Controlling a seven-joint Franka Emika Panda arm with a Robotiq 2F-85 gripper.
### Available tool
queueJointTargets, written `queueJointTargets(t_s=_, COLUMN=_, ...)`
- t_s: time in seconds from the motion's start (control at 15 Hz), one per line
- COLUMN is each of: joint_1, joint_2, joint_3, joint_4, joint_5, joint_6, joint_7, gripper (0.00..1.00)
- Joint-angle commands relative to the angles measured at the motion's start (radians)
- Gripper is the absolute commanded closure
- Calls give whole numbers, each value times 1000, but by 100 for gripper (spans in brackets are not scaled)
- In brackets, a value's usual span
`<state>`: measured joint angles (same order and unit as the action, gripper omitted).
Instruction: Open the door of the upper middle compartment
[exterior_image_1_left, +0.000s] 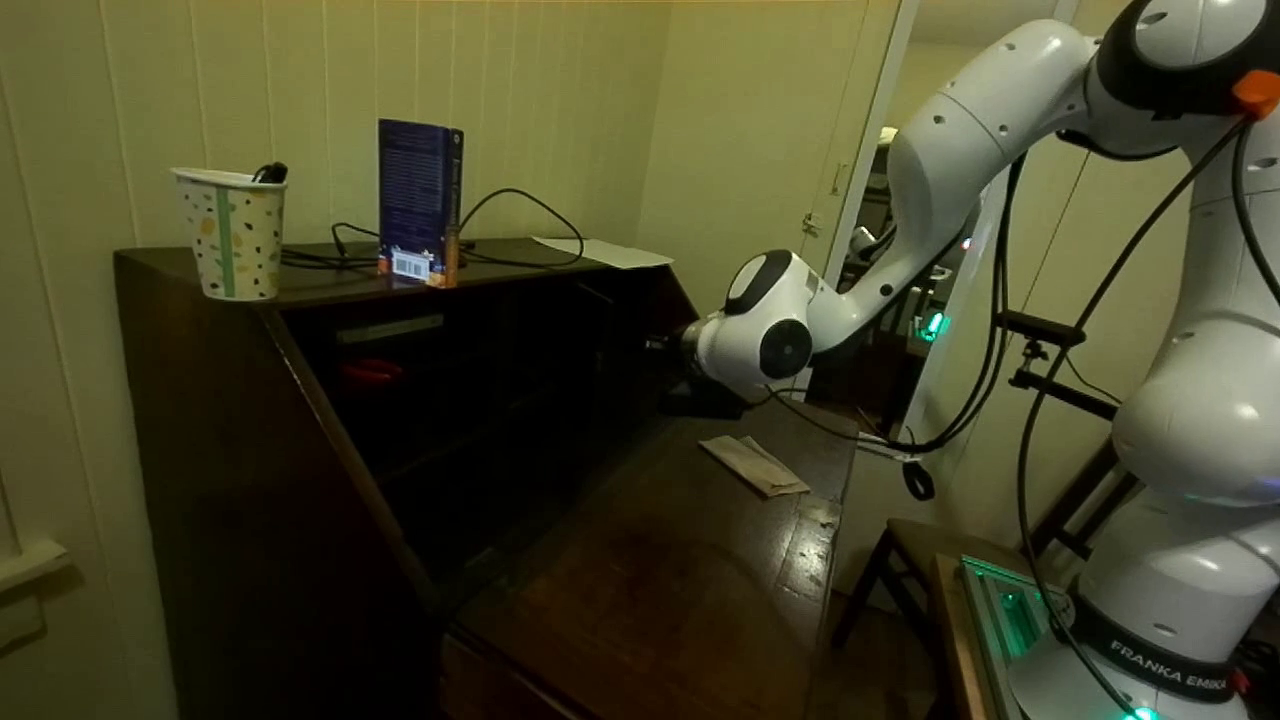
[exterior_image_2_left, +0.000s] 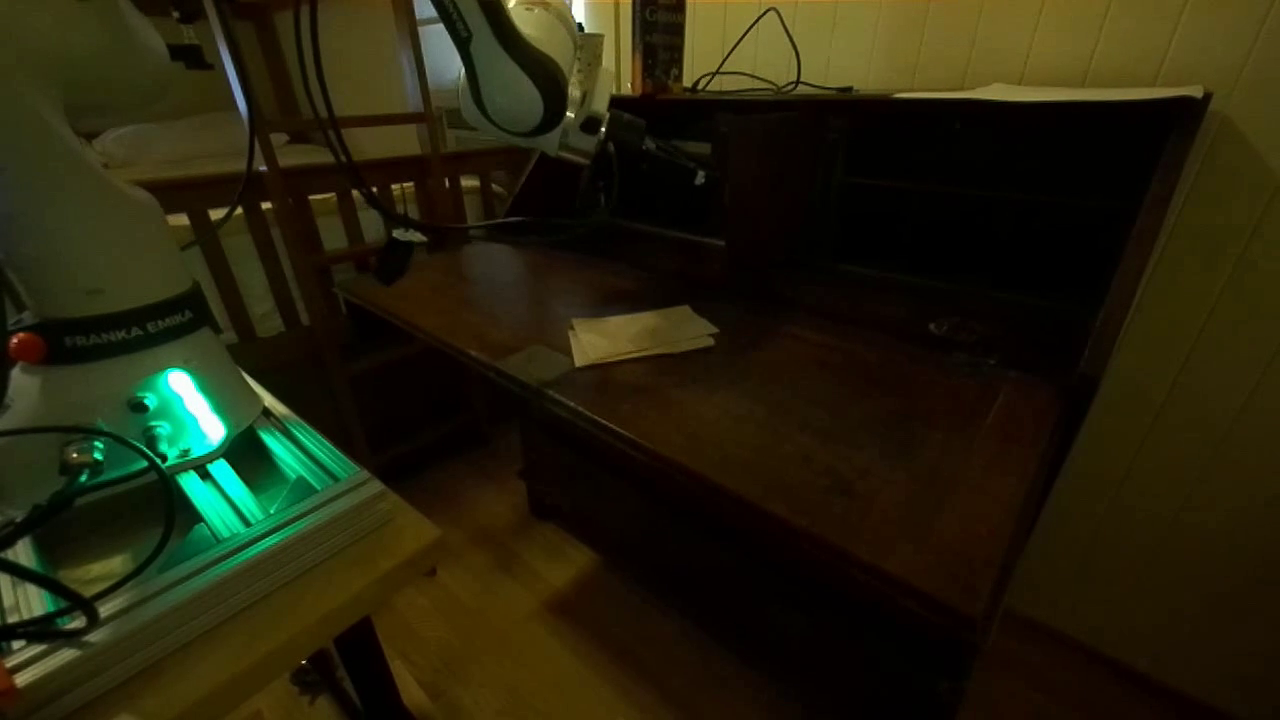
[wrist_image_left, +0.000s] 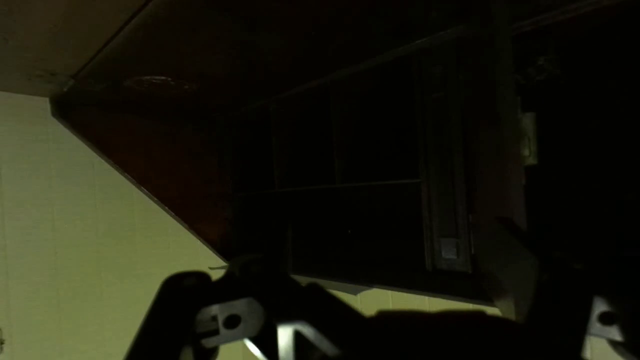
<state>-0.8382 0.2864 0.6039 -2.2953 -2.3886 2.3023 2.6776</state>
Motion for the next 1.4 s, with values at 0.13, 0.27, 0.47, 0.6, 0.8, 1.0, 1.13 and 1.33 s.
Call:
queueJointTargets(t_s=0.13, joint_1=291, joint_2=-80, joint_3=-335, joint_4=44, joint_5=-6, joint_6=158, joint_7=6, gripper=0)
queueJointTargets(t_s=0.27, joint_1=345, joint_2=-83, joint_3=-384, joint_4=60, joint_5=-22, joint_6=178, joint_7=11, gripper=0)
queueJointTargets(t_s=0.47, joint_1=462, joint_2=-69, joint_3=-489, joint_4=113, joint_5=-12, joint_6=249, joint_7=-15, gripper=0)
queueJointTargets(t_s=0.6, joint_1=514, joint_2=-65, joint_3=-526, joint_4=148, joint_5=1, joint_6=287, joint_7=-23, gripper=0)
queueJointTargets(t_s=0.8, joint_1=560, joint_2=-43, joint_3=-565, joint_4=213, joint_5=48, joint_6=328, joint_7=-51, gripper=0)
queueJointTargets(t_s=1.0, joint_1=575, joint_2=2, joint_3=-595, joint_4=296, joint_5=141, joint_6=395, joint_7=-116, gripper=0)
queueJointTargets(t_s=1.13, joint_1=571, joint_2=47, joint_3=-619, joint_4=349, joint_5=299, joint_6=458, joint_7=-234, gripper=0)
queueJointTargets(t_s=1.33, joint_1=552, joint_2=130, joint_3=-637, joint_4=427, joint_5=532, joint_6=498, joint_7=-406, gripper=0)
